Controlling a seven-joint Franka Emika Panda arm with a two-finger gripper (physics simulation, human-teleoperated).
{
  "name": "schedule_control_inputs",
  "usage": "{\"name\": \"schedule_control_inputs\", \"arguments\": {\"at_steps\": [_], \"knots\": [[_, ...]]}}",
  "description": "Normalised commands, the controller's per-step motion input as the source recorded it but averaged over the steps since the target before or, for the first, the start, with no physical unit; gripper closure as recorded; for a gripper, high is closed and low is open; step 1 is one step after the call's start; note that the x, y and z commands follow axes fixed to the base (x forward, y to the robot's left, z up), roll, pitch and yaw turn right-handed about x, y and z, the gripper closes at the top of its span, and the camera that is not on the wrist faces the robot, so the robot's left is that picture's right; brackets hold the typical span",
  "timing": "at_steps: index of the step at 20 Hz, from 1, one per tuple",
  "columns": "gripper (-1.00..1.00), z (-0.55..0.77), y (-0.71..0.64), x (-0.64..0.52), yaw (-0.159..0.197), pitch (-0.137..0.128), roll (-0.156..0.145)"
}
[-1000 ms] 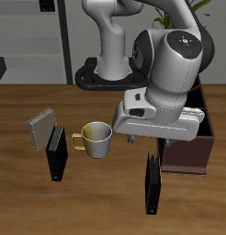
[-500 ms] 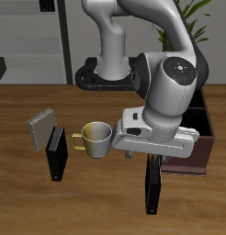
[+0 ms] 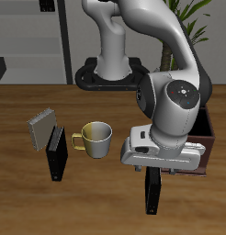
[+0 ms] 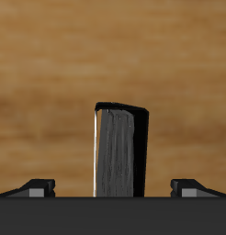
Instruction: Place the left black book into the left desk caddy's left compartment
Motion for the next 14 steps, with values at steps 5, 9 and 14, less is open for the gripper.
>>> {"name": "schedule_control_inputs", "arguments": {"at_steps": [5, 9, 14], "knots": [[-1.00, -0.34, -0.04, 0.02, -0.002, 0.034, 0.001], [-1.00, -0.36, -0.13, 0.02, -0.019, 0.042, -0.008], [1.00, -0.35, -0.05, 0.01, -0.017, 0.043, -0.002]]}}
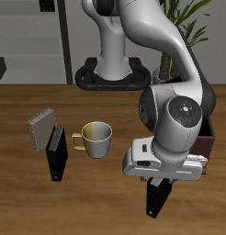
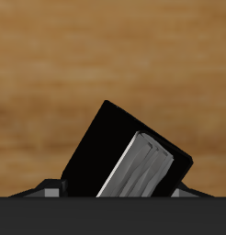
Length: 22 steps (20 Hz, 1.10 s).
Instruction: Place the left black book into the left desk caddy's left compartment
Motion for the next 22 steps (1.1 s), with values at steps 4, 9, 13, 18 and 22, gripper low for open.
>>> {"name": "schedule_control_inputs", "arguments": {"at_steps": [4, 9, 13, 18, 22], "knots": [[1.00, -0.06, -0.05, -0.03, -0.017, 0.007, 0.010], [1.00, 0.26, -0.13, -0.07, -0.019, -0.026, -0.026], [1.00, 0.34, -0.05, -0.11, -0.002, -0.040, -0.009], [1.00, 0.94, -0.14, -0.39, -0.018, -0.073, -0.030], [1.00, 0.88, -0.17, -0.48, -0.028, -0.064, -0.043]]}}
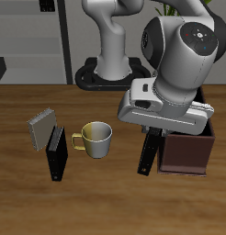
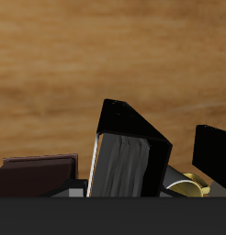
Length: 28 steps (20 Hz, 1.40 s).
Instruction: Place the left black book into the left desk caddy's left compartment
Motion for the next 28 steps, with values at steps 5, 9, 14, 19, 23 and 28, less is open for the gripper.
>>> {"name": "schedule_control_inputs", "arguments": {"at_steps": [5, 9, 14, 19, 23, 28], "knots": [[1.00, 0.62, -0.04, -0.48, 0.021, -0.055, -0.012], [1.00, 0.69, -0.02, -0.77, -0.036, -0.057, -0.011], [1.00, 0.43, 0.09, -0.77, -0.027, -0.043, -0.047], [1.00, 0.19, 0.20, -0.77, -0.031, -0.029, -0.031], [1.00, 0.01, 0.45, -0.72, 0.033, -0.031, 0.076], [1.00, -0.09, 0.33, -0.44, 0.042, -0.012, 0.097]]}}
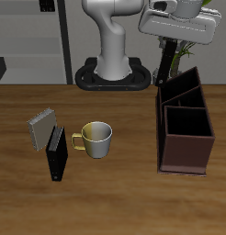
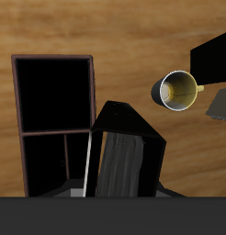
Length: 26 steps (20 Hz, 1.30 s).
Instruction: Place the left black book into the left desk caddy's left compartment
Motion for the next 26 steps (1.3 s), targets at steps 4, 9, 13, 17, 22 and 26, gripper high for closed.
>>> {"name": "schedule_control_inputs", "arguments": {"at_steps": [4, 9, 13, 17, 22, 26], "knots": [[1.00, -0.29, 0.32, -0.46, 0.025, 0.009, 0.106], [1.00, -0.27, 0.24, -0.53, 0.037, -0.028, 0.064], [1.00, -0.17, 0.12, -0.51, -0.003, -0.019, 0.045], [1.00, -0.09, 0.06, -0.30, -0.013, -0.007, 0.017], [1.00, -0.09, 0.10, -0.36, -0.002, -0.024, -0.020], [1.00, -0.05, 0.23, -0.25, 0.006, -0.025, 0.030]]}}
